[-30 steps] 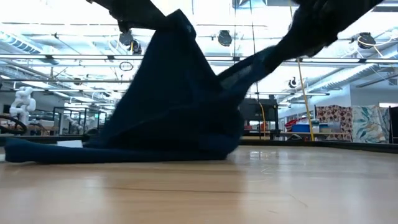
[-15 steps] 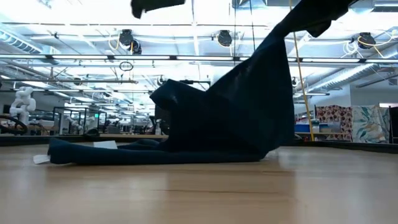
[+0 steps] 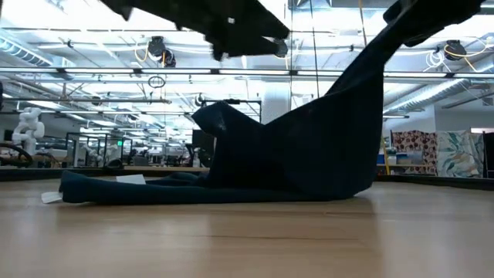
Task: Roll towel into tight, uniform cylinder
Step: Roll the blue cloth napkin
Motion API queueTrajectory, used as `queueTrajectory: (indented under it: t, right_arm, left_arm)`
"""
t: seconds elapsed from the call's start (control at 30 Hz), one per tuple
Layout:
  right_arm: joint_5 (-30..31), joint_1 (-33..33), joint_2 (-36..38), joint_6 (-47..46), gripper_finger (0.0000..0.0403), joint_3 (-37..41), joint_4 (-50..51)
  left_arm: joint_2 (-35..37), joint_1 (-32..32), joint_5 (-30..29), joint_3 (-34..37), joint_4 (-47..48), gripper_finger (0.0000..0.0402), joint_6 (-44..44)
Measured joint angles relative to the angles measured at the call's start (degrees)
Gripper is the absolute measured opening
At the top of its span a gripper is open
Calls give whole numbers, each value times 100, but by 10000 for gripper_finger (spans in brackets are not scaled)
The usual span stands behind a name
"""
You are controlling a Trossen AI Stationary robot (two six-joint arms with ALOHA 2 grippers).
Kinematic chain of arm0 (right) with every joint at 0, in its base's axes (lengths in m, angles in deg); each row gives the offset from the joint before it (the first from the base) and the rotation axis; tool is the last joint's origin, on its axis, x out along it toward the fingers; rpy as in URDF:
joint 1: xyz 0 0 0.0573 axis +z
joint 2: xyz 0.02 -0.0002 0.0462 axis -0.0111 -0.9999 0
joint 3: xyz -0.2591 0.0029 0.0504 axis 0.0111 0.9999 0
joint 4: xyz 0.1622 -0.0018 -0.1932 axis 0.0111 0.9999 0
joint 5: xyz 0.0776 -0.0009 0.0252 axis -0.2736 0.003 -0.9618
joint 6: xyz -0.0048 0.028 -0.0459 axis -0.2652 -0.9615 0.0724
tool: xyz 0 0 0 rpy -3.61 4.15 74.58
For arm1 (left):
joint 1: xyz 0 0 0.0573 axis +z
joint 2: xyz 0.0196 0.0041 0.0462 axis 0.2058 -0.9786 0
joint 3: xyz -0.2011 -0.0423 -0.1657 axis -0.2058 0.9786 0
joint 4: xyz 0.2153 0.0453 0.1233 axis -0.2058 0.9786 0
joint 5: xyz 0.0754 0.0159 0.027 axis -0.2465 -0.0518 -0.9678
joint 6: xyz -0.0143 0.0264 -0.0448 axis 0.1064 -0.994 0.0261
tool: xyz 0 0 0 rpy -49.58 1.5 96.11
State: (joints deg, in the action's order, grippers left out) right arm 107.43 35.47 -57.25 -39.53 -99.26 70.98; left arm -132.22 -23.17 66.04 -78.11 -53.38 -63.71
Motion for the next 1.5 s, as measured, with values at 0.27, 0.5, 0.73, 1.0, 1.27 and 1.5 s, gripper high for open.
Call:
queueTrajectory:
  t: [0.27, 0.5, 0.73, 1.0, 1.27, 1.5]
  right_arm:
    - [13, 133, 0, 88, 0, -1, 119]
    - [17, 133, 0, 26, 0, -1, 248]
    - [91, 128, 0, 77, 0, -1, 250]
    - [376, 117, 0, 337, 0, -1, 250]
    - [799, 86, -1, 523, 0, 1, 179]
    - [2425, -232, 1, 1771, 0, 1, -1372]
  left_arm:
    - [-1059, 298, 1056, -652, 313, 258, -266]
    - [-1487, 509, 1039, -651, 882, 258, -441]
    - [-1818, 654, 990, -654, 904, 227, -901]
    - [-1465, 659, 822, -652, 869, 18, -1418]
    - [-68, 642, 224, -652, 1561, 5, -1938]
    - [1449, 188, 186, -652, 1805, 7, -2450]
